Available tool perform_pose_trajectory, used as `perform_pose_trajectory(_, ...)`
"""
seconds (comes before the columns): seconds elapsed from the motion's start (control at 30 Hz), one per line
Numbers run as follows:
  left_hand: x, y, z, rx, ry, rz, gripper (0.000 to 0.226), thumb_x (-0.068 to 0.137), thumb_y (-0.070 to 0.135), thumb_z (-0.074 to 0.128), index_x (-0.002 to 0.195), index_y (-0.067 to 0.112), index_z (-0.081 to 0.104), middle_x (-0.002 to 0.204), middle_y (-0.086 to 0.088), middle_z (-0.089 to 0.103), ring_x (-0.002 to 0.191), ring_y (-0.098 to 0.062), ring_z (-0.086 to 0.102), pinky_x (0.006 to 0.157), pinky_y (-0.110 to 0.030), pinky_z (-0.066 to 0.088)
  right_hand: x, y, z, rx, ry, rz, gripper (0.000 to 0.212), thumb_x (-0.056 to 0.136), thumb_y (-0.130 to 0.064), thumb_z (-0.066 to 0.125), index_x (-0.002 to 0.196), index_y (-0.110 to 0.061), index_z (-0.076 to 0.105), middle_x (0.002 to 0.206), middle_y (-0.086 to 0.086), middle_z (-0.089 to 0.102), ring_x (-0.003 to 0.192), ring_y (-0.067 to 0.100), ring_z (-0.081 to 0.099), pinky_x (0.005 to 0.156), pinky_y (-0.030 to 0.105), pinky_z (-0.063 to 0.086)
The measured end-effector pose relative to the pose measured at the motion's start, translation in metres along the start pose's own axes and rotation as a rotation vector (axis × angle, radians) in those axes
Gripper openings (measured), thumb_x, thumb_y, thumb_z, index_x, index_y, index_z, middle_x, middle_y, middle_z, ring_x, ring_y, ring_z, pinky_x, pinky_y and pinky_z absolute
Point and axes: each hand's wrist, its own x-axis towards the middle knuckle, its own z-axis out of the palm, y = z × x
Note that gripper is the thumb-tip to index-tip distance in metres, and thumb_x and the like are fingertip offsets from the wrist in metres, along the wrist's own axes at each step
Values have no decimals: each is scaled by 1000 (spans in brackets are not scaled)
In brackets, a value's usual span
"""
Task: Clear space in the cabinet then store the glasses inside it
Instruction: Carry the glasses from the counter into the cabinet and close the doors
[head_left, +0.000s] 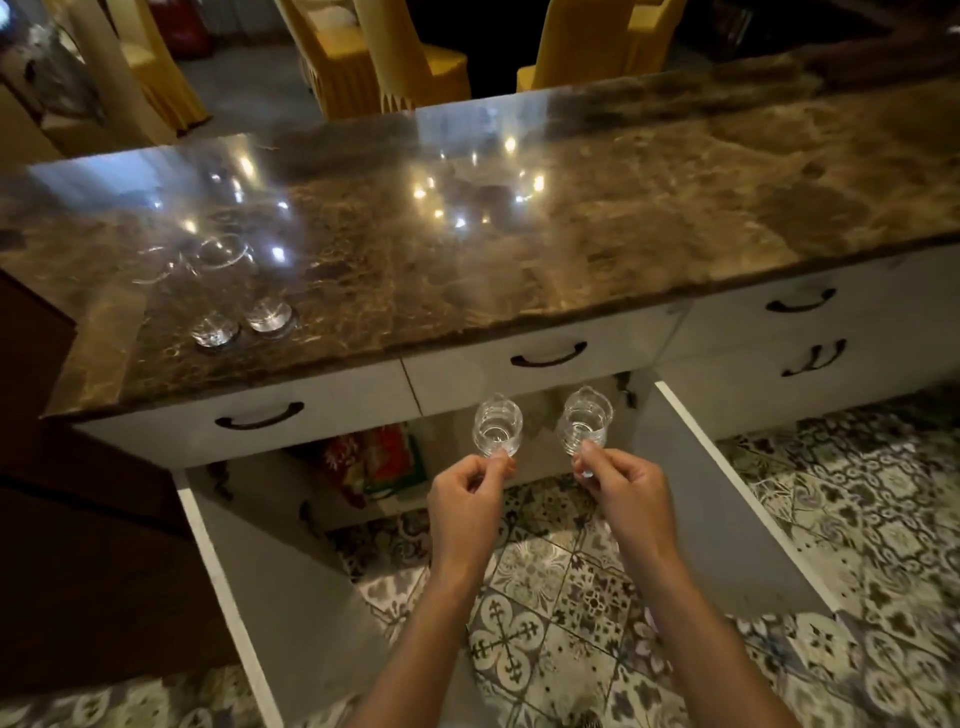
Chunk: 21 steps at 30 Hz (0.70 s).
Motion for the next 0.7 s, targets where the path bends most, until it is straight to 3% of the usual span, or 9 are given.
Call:
perform_pose_trajectory(0.1,-21,-14,28,15,27,-29,37,94,45,62,71,19,74,65,-6,68,52,-14,56,57,-36,49,-4,19,-34,-42,-26,17,44,80,-64,62,74,-24,77,79,0,76,82,19,72,78,42,60)
perform_pose_trajectory(0.2,-33,-31,55,20,58,-59,40,90,50,61,70,18,73,56,1,62,48,-4,48,53,-29,43,2,44,-57,-70,-71,56,44,81,-62,64,73,-21,77,80,0,76,82,25,72,69,40,60)
perform_pose_trajectory(0.33,-28,-66,88,24,82,-94,41,91,44,63,71,9,72,54,4,60,48,-4,46,52,-28,42,23,88,-73,-105,-109,112,46,78,-62,65,71,-18,78,86,1,76,88,21,73,88,52,59)
perform_pose_trajectory(0.5,1,-136,121,115,78,-126,37,93,40,66,68,12,72,65,-4,68,50,0,50,48,-12,39,62,162,-67,-115,-122,191,33,89,-44,69,71,-19,79,83,0,77,89,21,73,87,53,60)
perform_pose_trajectory(0.6,25,-192,138,114,80,-143,36,93,36,67,64,14,69,61,-4,66,55,-7,56,56,-22,46,89,212,-54,-110,-114,209,32,91,-41,68,69,-20,78,83,0,77,87,15,72,85,43,58)
perform_pose_trajectory(0.7,52,-254,157,120,93,-166,40,95,38,65,69,8,70,63,-10,65,57,-16,57,61,-34,49,121,268,-31,-84,-129,211,32,90,-39,68,69,-17,77,83,5,76,89,21,72,91,48,57)
